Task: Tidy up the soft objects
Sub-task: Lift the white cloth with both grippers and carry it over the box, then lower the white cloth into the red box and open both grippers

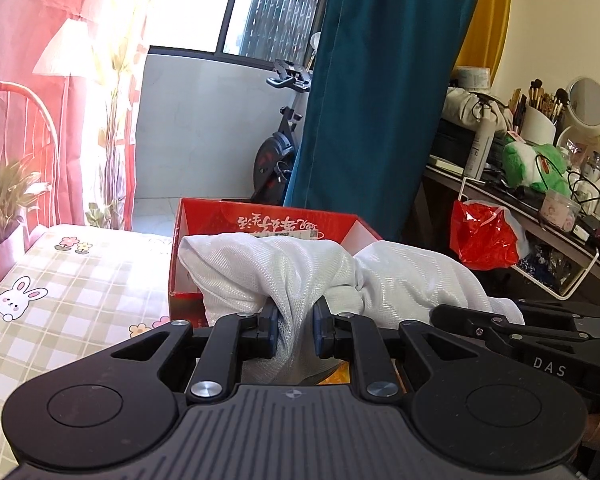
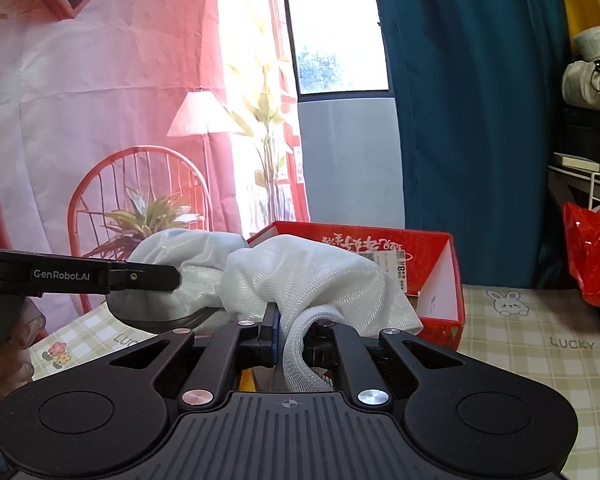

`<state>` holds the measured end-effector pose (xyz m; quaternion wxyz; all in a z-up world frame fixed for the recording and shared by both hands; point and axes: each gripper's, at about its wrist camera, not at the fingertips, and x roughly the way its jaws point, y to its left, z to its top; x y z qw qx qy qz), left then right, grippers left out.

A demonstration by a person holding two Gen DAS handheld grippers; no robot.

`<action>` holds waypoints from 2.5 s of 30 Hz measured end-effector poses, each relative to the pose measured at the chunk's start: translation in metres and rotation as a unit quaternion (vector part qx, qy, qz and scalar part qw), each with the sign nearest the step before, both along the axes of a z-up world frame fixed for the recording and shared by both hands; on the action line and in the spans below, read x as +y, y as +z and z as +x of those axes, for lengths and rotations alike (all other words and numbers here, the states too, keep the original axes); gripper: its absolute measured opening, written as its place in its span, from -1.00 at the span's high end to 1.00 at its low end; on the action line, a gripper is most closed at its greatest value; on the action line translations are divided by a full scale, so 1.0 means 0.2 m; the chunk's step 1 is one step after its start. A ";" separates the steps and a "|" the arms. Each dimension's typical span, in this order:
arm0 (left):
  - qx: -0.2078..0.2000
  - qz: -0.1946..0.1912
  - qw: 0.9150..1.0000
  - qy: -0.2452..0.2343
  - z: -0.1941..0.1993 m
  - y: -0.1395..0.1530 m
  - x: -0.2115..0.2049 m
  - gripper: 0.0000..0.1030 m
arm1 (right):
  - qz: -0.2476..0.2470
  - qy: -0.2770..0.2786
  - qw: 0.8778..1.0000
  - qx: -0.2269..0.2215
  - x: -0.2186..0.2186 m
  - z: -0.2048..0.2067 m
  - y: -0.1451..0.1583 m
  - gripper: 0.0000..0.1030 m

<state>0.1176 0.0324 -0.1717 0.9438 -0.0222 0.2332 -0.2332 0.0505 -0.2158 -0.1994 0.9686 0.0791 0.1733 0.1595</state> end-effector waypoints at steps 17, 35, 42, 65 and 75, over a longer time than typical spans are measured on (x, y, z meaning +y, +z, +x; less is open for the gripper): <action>0.013 0.010 1.000 0.014 0.25 0.09 -0.10 0.66 | 0.033 -0.005 0.999 0.007 -0.12 0.26 0.07 0.87; 0.060 0.011 0.998 0.005 0.77 0.06 -0.12 0.65 | 0.023 -0.007 0.999 0.031 -0.16 0.74 0.11 0.87; 0.081 0.028 0.996 0.008 0.97 0.02 -0.18 0.65 | 0.013 -0.013 0.998 0.056 -0.16 1.00 0.06 0.87; 0.118 0.039 0.992 -0.011 1.20 -0.11 -0.26 -0.08 | 0.017 -0.090 0.983 0.156 -0.20 1.34 -0.17 0.54; 0.058 0.065 0.996 -0.003 1.01 0.00 -0.25 -0.57 | -0.050 -0.089 0.989 0.111 -0.15 1.18 -0.06 -0.57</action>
